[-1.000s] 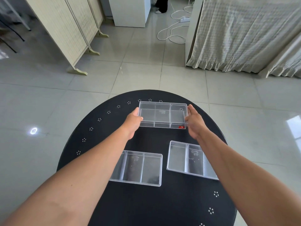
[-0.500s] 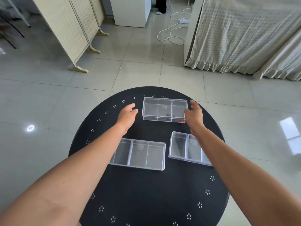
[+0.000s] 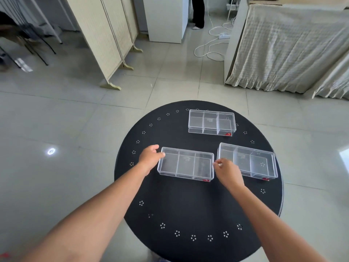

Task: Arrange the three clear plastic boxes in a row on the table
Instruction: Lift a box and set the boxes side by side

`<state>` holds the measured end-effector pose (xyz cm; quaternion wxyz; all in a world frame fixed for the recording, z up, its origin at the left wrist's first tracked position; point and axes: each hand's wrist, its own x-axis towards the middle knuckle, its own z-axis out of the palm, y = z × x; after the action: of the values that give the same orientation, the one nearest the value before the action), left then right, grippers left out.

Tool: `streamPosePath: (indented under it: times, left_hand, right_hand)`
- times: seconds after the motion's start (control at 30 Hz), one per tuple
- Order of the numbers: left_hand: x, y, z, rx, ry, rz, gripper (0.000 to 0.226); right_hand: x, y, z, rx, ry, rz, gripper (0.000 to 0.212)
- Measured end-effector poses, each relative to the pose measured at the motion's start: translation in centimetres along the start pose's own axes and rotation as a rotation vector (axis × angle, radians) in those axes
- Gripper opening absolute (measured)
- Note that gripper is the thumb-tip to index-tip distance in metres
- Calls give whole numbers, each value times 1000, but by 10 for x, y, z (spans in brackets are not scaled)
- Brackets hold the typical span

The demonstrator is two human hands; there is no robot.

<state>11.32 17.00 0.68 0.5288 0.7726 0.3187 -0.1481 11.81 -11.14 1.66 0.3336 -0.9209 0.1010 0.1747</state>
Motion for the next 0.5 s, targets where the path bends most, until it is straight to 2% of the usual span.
streamPosePath:
  times: [0.17,0.3,0.5]
  left_hand:
    - [-4,-23,5,-33,-59,-48,70]
    - [-13,-30,8,-55,-72,3,49]
    - [-20,-41,-7,-94,-64,14,49]
  right_hand:
    - [-5,-1,21,-2,-55,80,37]
    - [-6,-3,31,108,-42,105,28]
    - [-13,-8,42,136,-46,90,22]
